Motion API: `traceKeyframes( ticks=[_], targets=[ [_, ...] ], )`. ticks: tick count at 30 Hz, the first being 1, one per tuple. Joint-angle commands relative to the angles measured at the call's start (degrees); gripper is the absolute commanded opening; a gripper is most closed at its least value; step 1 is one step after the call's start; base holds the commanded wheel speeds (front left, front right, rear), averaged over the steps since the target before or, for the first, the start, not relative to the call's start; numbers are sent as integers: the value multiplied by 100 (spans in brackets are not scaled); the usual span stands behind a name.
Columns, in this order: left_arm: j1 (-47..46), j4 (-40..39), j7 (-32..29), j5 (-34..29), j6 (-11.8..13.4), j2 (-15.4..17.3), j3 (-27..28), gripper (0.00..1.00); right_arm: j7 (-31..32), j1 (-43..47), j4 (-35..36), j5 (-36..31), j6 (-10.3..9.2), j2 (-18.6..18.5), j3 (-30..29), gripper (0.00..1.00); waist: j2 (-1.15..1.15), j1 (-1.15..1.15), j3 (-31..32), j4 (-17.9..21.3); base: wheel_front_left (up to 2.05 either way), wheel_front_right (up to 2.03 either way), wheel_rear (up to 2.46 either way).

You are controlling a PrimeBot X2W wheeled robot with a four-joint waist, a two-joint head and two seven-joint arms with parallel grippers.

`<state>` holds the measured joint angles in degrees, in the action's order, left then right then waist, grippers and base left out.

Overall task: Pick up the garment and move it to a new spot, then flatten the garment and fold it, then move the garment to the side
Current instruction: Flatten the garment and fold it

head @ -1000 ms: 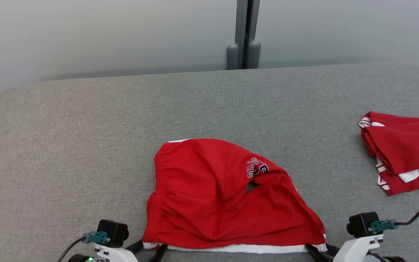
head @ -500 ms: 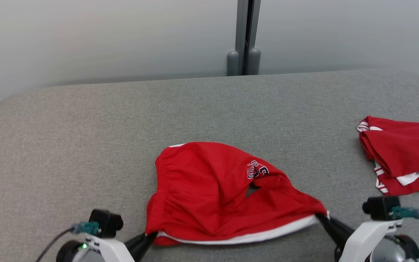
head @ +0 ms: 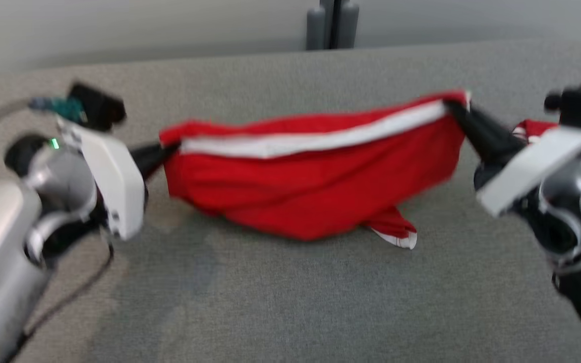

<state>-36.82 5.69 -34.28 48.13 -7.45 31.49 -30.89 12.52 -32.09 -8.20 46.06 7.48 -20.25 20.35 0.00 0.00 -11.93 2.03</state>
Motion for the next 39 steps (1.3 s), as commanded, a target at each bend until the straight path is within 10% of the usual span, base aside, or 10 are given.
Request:
traceKeyframes(
  ticks=[1,9,23,39],
  targets=[
    [-304,84,-61,67,-4,36,-3,0,-72,-256,-86,70,2,-66,43,0,0,0,-473,92,0,0,0],
    [-2970,1157,-425,124,-3,59,-353,0,-415,-2820,-895,663,2,-494,642,0,0,0,-1529,118,0,0,0],
    [-5791,2872,926,-3,0,-276,-1138,0,-1267,-5959,-2200,922,0,-925,1571,0,0,0,-2187,49,0,0,0],
    [-4555,3048,1586,1412,-1,-246,-2671,0,-1255,-5067,-2522,1696,1,-1179,3468,0,0,0,-1523,13,0,0,0]
  ],
)
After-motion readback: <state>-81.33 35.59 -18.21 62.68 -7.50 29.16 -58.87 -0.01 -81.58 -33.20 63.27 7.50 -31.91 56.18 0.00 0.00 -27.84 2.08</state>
